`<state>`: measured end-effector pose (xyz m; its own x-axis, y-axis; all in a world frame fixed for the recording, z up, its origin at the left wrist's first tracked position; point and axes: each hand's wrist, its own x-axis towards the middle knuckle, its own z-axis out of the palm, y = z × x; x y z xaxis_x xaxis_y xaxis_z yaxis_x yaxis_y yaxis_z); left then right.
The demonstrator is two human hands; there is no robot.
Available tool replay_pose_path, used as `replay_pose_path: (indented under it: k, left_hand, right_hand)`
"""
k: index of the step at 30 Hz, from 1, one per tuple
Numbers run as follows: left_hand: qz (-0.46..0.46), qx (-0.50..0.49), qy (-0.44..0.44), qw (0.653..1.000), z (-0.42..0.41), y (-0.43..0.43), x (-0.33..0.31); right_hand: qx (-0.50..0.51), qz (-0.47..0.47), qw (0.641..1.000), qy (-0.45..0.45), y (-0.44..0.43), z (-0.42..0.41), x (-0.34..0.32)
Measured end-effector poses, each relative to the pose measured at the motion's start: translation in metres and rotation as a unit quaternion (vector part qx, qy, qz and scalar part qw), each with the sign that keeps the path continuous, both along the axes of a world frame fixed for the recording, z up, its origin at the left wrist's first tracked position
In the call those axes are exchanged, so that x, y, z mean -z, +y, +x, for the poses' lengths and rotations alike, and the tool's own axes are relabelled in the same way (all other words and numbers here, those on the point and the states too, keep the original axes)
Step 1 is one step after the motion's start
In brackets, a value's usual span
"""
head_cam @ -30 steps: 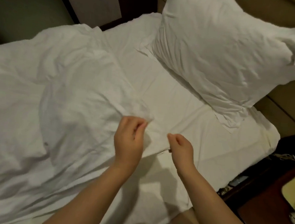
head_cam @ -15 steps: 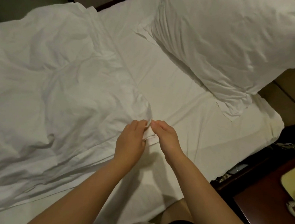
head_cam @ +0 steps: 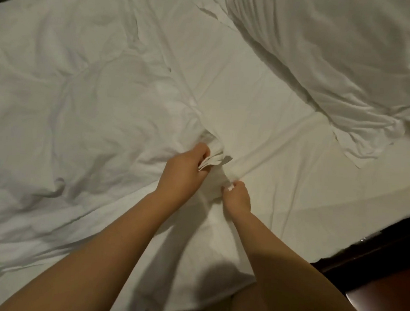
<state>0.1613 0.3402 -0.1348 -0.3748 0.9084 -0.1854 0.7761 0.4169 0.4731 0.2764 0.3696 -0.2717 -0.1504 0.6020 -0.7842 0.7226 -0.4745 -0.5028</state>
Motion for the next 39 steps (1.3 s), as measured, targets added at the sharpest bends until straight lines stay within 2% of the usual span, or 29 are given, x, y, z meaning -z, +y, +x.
replay_pose_path:
  k: [4, 9, 15, 18, 20, 23, 24, 26, 27, 29, 33, 35, 39]
  left_hand:
    - [0.026, -0.008, -0.005, 1.0, -0.004, -0.001, -0.007]
    - [0.036, 0.005, -0.014, 0.999, 0.007, -0.019, -0.004]
    - [0.095, -0.016, -0.026, 0.995, 0.008, -0.026, -0.02]
    - [0.126, -0.052, -0.036, 0.99, 0.001, -0.028, -0.03]
    - [0.113, -0.082, -0.047, 0.989, -0.002, -0.026, -0.035]
    - [0.147, -0.146, 0.018, 0.978, -0.011, -0.022, -0.052]
    - [0.166, -0.144, 0.038, 0.975, -0.016, -0.022, -0.06]
    - [0.19, -0.074, 0.01, 0.979, -0.022, -0.024, -0.071]
    - [0.183, -0.023, -0.008, 0.983, -0.021, -0.025, -0.073]
    - [0.112, 0.068, -0.001, 0.991, -0.012, -0.028, -0.064]
    - [-0.075, 0.129, 0.046, 0.988, 0.006, -0.045, -0.035]
    - [-0.094, 0.143, 0.088, 0.981, 0.008, -0.049, -0.026]
    - [-0.097, 0.141, 0.062, 0.983, 0.014, -0.054, -0.012]
  right_hand:
    - [-0.049, -0.017, 0.999, 0.014, -0.002, -0.008, -0.002]
    - [-0.031, 0.037, 0.997, 0.064, 0.001, -0.004, -0.025]
    - [0.014, 0.043, 0.995, 0.084, -0.009, 0.012, -0.048]
    - [0.048, 0.059, 0.992, 0.103, -0.019, 0.01, -0.072]
    - [0.021, 0.112, 0.984, 0.14, -0.024, -0.011, -0.112]
    - [0.065, 0.161, 0.959, 0.223, -0.037, -0.009, -0.145]
    - [0.096, 0.153, 0.961, 0.208, -0.039, 0.005, -0.136]
    - [0.131, 0.096, 0.98, 0.116, -0.046, 0.036, -0.118]
    - [0.146, 0.076, 0.98, 0.11, -0.049, 0.039, -0.116]
    - [0.17, 0.08, 0.968, 0.169, -0.049, 0.023, -0.128]
    - [0.192, 0.1, 0.95, 0.226, -0.063, 0.006, -0.143]
    - [0.208, 0.096, 0.941, 0.249, -0.071, 0.016, -0.135]
    - [0.218, 0.053, 0.929, 0.294, -0.073, 0.01, -0.13]
